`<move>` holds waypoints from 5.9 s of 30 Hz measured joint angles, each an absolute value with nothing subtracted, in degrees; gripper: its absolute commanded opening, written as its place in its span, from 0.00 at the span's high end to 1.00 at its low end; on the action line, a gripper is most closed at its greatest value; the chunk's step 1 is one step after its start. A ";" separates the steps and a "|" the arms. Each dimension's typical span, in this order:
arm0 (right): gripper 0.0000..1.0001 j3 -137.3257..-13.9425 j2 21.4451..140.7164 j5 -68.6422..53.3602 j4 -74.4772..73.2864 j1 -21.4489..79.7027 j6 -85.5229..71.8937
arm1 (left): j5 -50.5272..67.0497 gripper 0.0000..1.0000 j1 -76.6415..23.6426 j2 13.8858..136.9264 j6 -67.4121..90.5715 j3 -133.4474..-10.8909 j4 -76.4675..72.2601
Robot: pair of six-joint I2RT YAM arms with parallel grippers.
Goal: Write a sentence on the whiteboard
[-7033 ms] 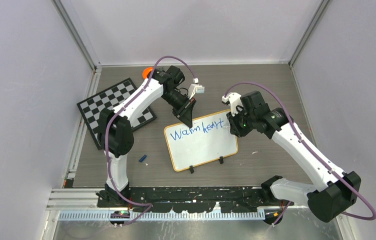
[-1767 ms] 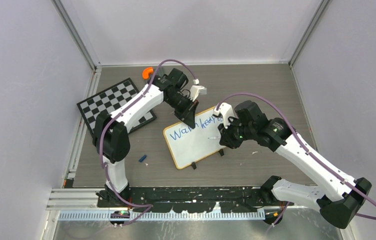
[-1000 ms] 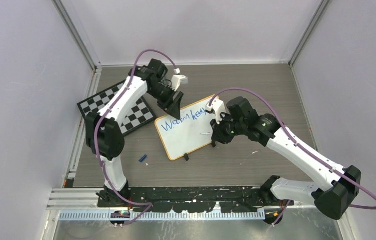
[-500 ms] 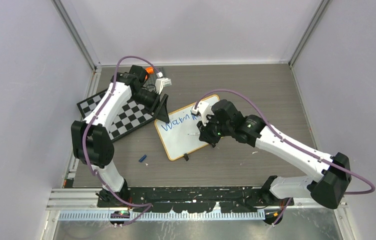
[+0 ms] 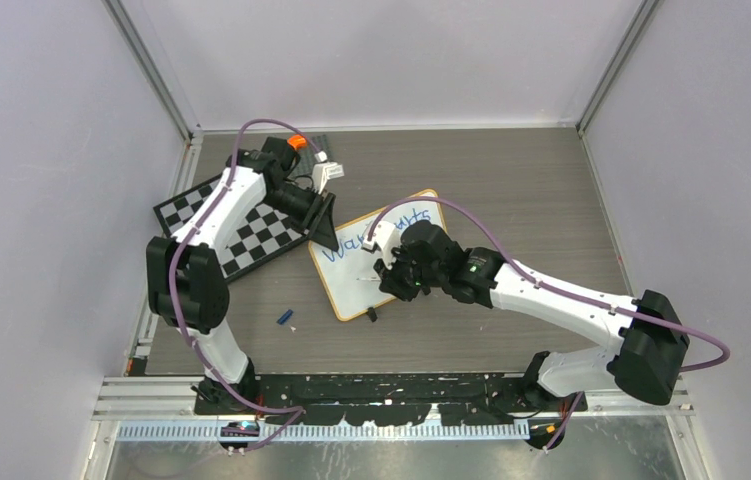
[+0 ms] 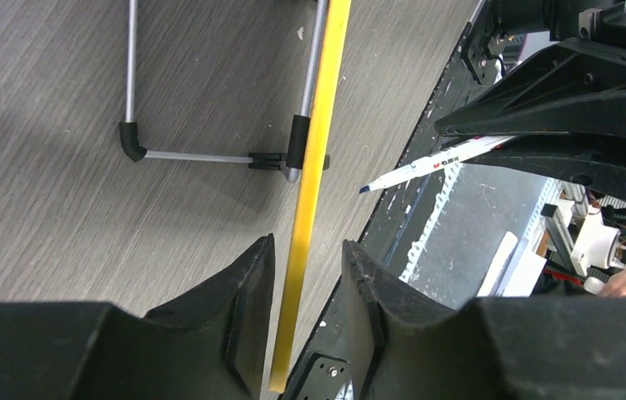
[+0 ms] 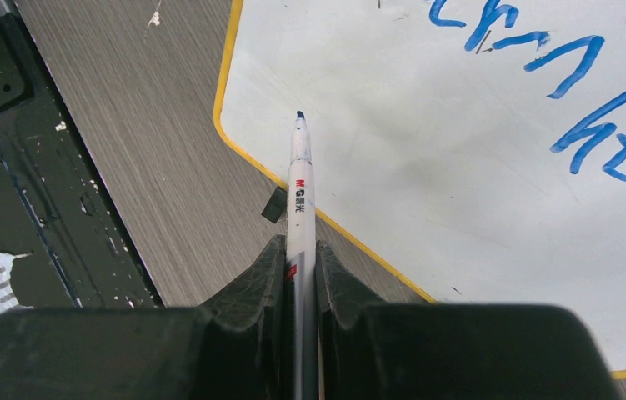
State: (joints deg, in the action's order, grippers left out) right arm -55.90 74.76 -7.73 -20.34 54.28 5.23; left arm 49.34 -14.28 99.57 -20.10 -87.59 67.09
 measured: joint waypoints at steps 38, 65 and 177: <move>1.00 -55.16 78.63 1.50 -15.77 59.13 5.91 | 52.05 1.00 -15.05 101.86 -22.79 -87.09 66.94; 1.00 -55.57 81.67 4.38 -15.20 60.12 6.85 | 52.75 1.00 -14.83 102.91 -26.11 -87.11 66.52; 1.00 -53.84 78.56 10.35 -19.59 59.37 10.61 | 53.80 1.00 -14.92 104.18 -27.03 -88.16 67.33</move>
